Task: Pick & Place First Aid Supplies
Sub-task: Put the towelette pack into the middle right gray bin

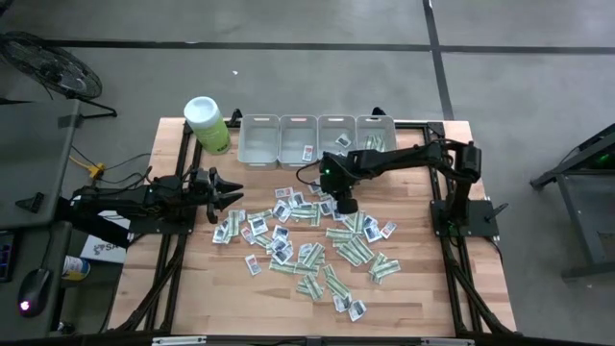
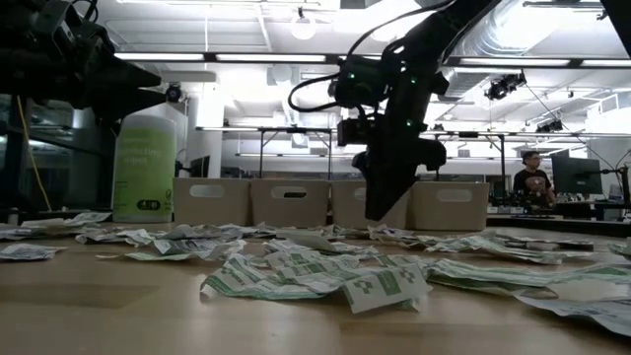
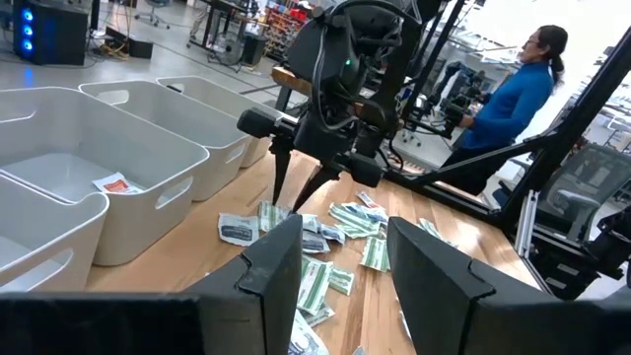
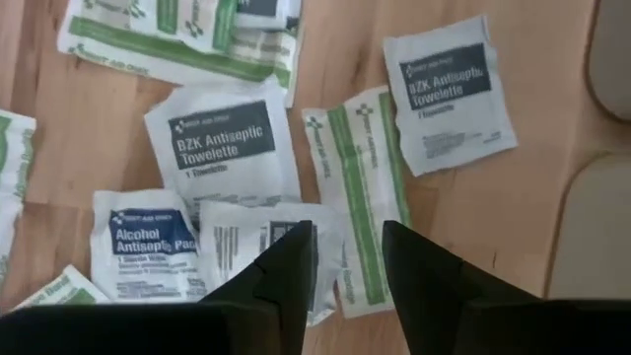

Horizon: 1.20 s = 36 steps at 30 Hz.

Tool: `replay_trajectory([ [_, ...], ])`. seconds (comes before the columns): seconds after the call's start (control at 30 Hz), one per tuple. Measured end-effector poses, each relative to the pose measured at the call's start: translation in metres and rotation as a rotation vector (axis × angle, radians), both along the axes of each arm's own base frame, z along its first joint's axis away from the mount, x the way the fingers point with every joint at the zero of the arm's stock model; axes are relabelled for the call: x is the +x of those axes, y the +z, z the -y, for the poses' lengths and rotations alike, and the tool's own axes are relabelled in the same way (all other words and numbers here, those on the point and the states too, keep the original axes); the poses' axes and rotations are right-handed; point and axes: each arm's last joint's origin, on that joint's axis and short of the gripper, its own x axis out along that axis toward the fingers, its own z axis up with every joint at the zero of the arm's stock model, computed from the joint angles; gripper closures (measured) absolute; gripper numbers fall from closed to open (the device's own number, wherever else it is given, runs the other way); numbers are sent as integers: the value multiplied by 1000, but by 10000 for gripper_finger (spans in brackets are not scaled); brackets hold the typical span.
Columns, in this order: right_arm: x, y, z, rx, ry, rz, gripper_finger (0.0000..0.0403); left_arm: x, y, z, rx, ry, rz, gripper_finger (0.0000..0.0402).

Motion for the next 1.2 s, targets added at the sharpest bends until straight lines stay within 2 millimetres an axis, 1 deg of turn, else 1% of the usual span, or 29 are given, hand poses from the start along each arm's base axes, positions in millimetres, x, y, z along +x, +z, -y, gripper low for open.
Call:
replay_trajectory([
  [0.13, 1, -1, 0, 3, 3, 4, 284, 0, 0, 0, 0, 0, 0, 252],
  [0.33, 3, -13, 1, 2, 4, -25, 284, 0, 0, 0, 0, 0, 0, 252],
  [0.63, 4, -15, 0, 14, 6, -29, 285, 0, 0, 0, 0, 0, 0, 252],
  [1.0, 4, -17, -1, 52, 16, -27, 328, 0, 0, 0, 0, 0, 0, 252],
  [1.2, 2, -19, -1, 51, 7, -44, 336, 0, 0, 0, 0, 0, 0, 252],
])
